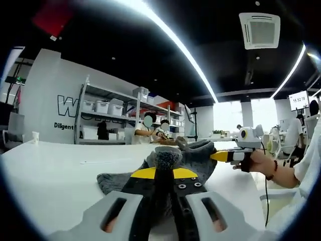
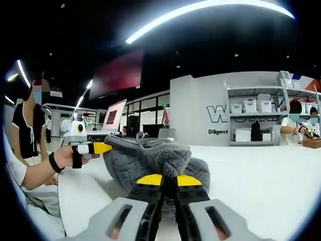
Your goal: Open the folded towel by lifting each exposed corner and separating the folded layers until the towel lies flat within the target outline without major curled edges
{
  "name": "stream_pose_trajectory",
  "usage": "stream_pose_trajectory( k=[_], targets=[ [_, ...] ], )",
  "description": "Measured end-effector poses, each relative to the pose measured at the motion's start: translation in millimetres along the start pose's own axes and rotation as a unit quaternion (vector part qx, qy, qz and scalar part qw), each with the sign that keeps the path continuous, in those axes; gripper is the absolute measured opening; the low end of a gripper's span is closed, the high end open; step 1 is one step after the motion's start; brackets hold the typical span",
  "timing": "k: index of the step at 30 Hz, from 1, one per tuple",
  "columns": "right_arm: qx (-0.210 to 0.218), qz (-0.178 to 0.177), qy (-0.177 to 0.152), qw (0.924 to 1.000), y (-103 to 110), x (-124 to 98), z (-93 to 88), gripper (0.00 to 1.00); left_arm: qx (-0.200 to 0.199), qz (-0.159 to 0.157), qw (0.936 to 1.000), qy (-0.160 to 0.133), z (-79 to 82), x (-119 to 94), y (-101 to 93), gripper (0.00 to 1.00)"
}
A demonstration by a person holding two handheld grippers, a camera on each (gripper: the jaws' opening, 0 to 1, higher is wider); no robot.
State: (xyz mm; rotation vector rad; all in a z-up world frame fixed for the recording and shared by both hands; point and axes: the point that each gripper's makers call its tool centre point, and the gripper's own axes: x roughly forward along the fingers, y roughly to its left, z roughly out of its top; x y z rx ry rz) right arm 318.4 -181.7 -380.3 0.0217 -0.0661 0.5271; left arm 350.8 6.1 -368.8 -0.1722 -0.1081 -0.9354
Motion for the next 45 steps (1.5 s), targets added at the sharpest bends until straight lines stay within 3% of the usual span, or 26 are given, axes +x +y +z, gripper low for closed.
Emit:
stream_pose_trajectory(
  k=[15,27,36,45],
  targets=[
    [-0.008,0.010,-0.001,0.9999,14.5,-16.0,-8.3,0.01,0.018,-0.010,0.9997,0.010,-11.9,-16.3,-14.0,0.09],
    [-0.013,0.017,-0.001,0.9998,20.8,-29.0,-12.8,0.01,0.055,-0.022,0.9979,0.026,-13.1,-25.3,-26.7,0.10],
    [-0.022,0.023,0.002,0.9995,30.6,-40.3,-17.0,0.02,0.066,-0.026,0.9973,0.020,-12.6,-34.8,-36.7,0.10],
    [-0.041,0.030,0.013,0.9986,43.6,-58.0,-23.9,0.02,0.092,-0.041,0.9940,0.044,-22.1,-58.6,-56.3,0.12]
  ],
)
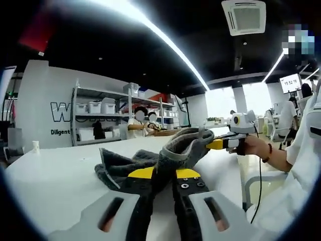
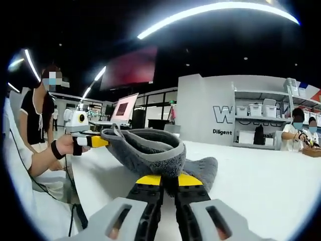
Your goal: Open the folded towel by lifting each exposed corner and separating the folded layers until the towel lies flat within the target outline without major curled edges
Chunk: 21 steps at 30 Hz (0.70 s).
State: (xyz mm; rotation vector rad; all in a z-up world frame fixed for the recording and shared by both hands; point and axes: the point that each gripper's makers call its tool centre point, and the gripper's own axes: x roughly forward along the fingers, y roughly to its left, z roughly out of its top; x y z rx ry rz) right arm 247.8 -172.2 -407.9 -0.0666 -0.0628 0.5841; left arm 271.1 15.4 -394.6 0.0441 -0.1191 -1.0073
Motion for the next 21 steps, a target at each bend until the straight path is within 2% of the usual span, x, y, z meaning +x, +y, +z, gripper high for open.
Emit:
stream_pose_trajectory(
  k=[5,7,14,17,21],
  targets=[
    [-0.006,0.004,0.006,1.0000,0.4,-4.5,-4.1,0.02,-0.007,0.000,1.0000,0.004,-6.5,-9.0,-4.6,0.13],
    [-0.014,0.006,0.010,0.9998,3.6,-9.1,-8.2,0.03,-0.004,-0.002,0.9999,0.016,-12.5,-13.3,-10.2,0.13],
    [-0.016,0.012,0.035,0.9992,9.2,-20.4,-20.5,0.04,-0.001,-0.005,0.9997,0.024,-15.7,-21.3,-13.4,0.14],
    [-0.030,0.018,0.047,0.9983,10.7,-26.1,-22.8,0.04,0.001,-0.007,0.9993,0.036,-20.9,-30.5,-14.7,0.14],
    [-0.051,0.026,0.060,0.9965,12.6,-32.3,-24.6,0.05,0.004,-0.003,0.9994,0.035,-19.9,-37.4,-14.1,0.15]
  ],
)
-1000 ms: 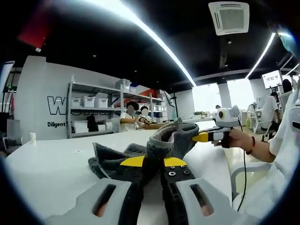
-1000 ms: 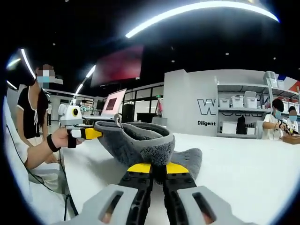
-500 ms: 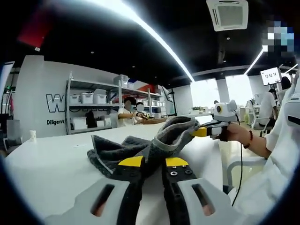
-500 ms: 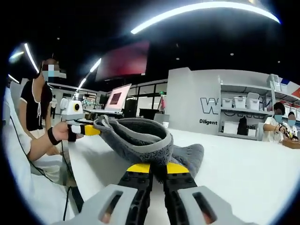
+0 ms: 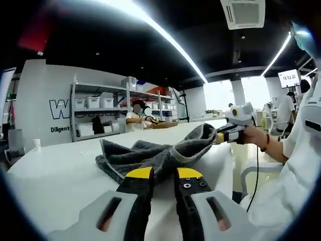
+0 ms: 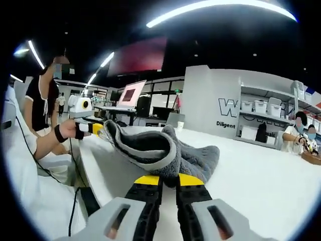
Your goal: Open the folded towel by lifting each exposed corner and separating the folded layers until the towel lies flat within the target outline without major curled edges
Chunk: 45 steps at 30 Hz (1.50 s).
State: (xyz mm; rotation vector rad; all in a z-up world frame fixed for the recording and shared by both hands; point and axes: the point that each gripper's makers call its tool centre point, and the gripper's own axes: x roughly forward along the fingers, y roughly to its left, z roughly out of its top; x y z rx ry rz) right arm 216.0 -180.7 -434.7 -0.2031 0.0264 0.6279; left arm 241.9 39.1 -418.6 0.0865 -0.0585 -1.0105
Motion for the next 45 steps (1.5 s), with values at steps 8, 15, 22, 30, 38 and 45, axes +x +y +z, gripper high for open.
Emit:
stream_pose_trajectory(
  k=[8,15,22,30,38,45],
  targets=[
    [-0.005,-0.004,0.016,0.9998,-5.8,-11.5,-0.6,0.07,0.010,-0.003,0.9999,0.010,-3.4,-4.8,-2.7,0.16],
    [-0.017,-0.019,0.005,0.9997,-13.6,-22.6,9.6,0.06,0.007,0.002,1.0000,0.005,-0.9,-7.4,-1.1,0.16],
    [-0.020,-0.020,-0.008,0.9996,-10.8,-26.0,18.7,0.06,0.001,-0.001,1.0000,0.000,1.5,-9.4,-4.4,0.16],
    [-0.019,-0.009,-0.002,0.9998,-4.4,-21.7,15.9,0.06,0.000,0.007,1.0000,0.003,-0.2,-21.5,-2.2,0.16],
    [-0.015,-0.008,-0.008,0.9998,-1.5,-20.9,19.5,0.06,-0.002,0.017,0.9999,-0.004,4.7,-29.8,2.9,0.17],
    [-0.017,0.000,-0.001,0.9999,4.2,-17.6,16.3,0.07,0.000,0.017,0.9998,-0.009,9.4,-34.1,3.8,0.18]
  ],
)
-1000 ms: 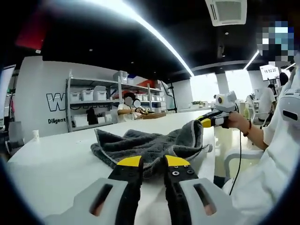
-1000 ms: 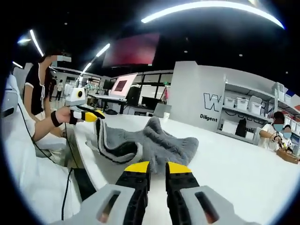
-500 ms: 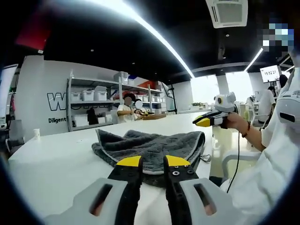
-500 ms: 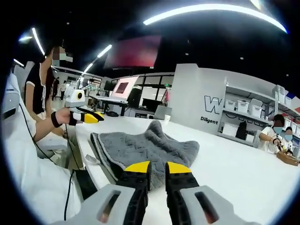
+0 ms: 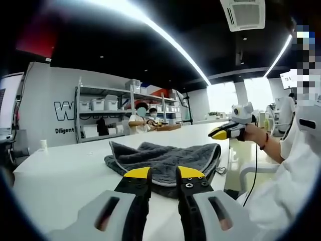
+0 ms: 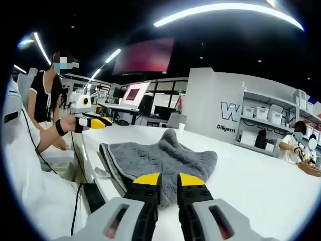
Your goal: Open the folded towel by lifting each exposed corner and separating the folded layers until the towel lies flat within the target outline without major curled edges
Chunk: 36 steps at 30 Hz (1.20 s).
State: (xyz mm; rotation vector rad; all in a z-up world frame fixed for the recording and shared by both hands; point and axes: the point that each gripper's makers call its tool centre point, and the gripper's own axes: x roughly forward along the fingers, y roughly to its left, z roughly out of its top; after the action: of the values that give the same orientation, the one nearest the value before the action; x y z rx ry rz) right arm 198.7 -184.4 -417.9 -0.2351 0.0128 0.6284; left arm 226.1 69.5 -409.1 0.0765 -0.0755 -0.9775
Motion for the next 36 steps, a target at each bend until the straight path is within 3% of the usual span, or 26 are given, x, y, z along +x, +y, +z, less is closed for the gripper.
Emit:
stream_pose_trajectory(
  k=[12,36],
  targets=[
    [-0.007,0.008,-0.001,0.9999,9.5,-0.9,2.1,0.07,0.004,0.004,0.9999,-0.009,6.1,-4.7,-2.2,0.18],
    [-0.016,0.031,-0.006,0.9994,27.1,6.2,9.2,0.07,0.002,0.000,1.0000,0.000,2.5,-0.2,-2.2,0.19]
  ],
)
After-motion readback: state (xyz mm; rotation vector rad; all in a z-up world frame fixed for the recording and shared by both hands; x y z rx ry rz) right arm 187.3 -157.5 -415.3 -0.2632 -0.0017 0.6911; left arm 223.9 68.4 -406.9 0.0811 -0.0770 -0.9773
